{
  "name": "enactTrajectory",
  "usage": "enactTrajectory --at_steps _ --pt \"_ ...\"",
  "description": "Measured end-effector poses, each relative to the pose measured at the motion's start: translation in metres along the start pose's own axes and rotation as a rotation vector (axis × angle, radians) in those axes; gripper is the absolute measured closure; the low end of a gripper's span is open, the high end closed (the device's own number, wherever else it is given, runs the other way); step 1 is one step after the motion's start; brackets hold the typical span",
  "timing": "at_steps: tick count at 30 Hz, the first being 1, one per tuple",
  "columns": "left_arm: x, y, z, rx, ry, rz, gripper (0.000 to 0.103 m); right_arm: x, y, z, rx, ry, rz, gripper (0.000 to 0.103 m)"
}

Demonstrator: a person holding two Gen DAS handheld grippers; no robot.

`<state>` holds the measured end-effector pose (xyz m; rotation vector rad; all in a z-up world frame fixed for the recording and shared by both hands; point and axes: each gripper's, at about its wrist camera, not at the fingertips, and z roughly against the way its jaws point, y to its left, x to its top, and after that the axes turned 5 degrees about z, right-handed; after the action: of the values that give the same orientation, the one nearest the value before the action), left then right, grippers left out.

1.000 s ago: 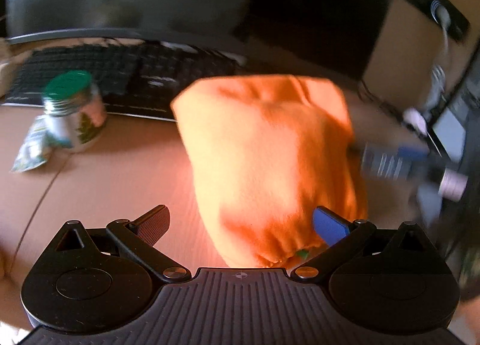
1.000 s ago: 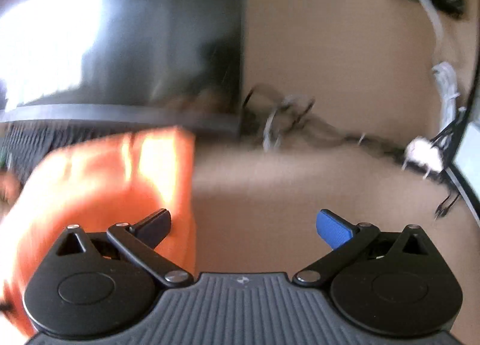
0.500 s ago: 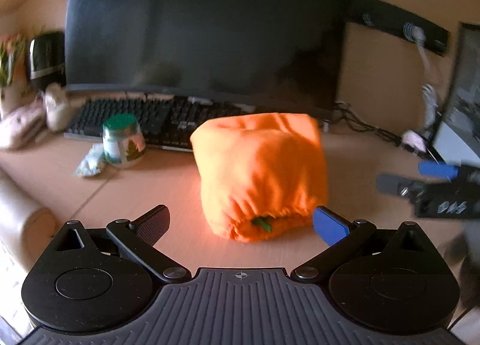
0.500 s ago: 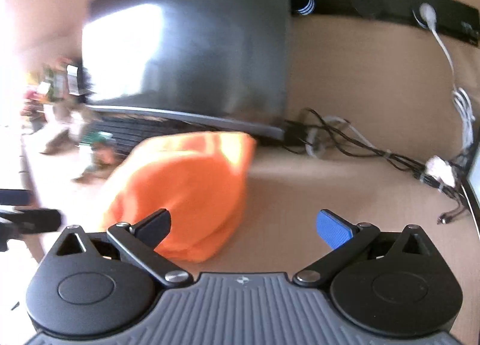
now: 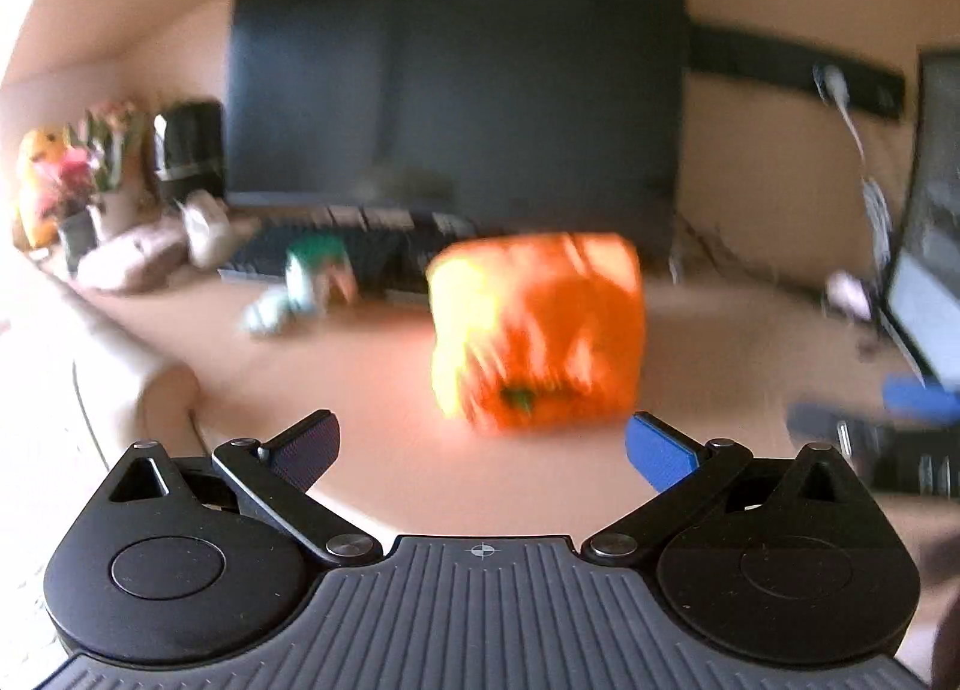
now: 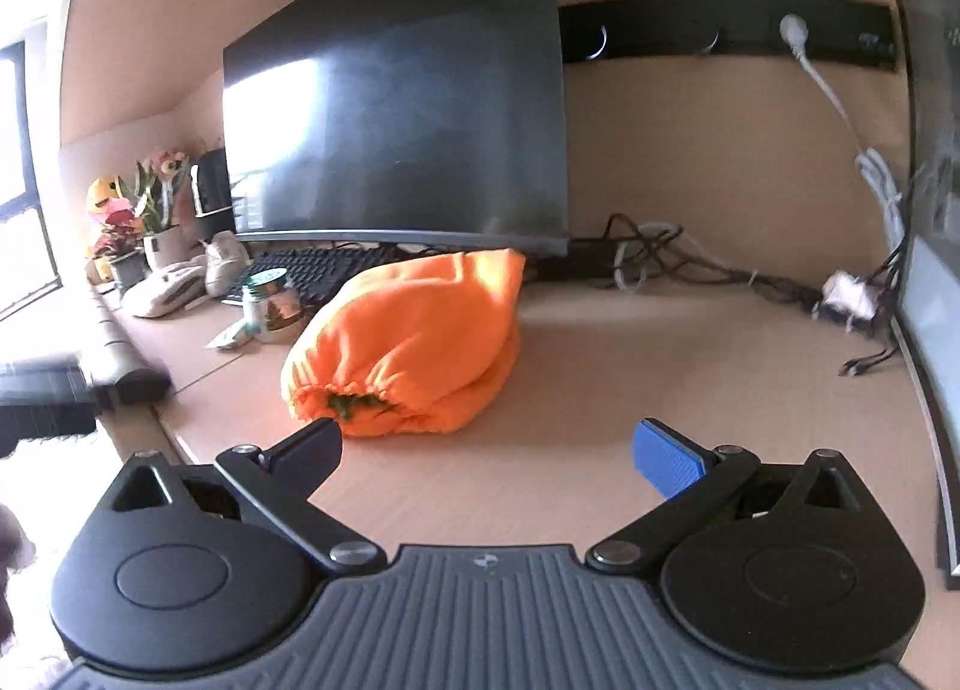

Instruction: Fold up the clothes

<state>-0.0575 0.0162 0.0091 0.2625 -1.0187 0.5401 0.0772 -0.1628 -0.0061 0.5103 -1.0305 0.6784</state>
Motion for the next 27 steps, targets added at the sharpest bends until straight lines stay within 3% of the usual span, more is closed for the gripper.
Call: enactTrajectory --at_steps 8,16,27 --pt "-0.002 0.001 0.003 -0.011 0.054 0.01 0.0 -0.008 0.008 0.004 -0.027 -0.009 0.024 0.0" --pt "-0.008 0.005 0.004 0.01 0.04 0.087 0.0 -0.014 0.011 0.009 -0.039 -0.025 0.048 0.0" --pt "-0.013 -0.005 -0.001 -0.032 0.059 0.064 0.0 -0.017 0.008 0.014 -0.063 -0.019 0.049 0.0"
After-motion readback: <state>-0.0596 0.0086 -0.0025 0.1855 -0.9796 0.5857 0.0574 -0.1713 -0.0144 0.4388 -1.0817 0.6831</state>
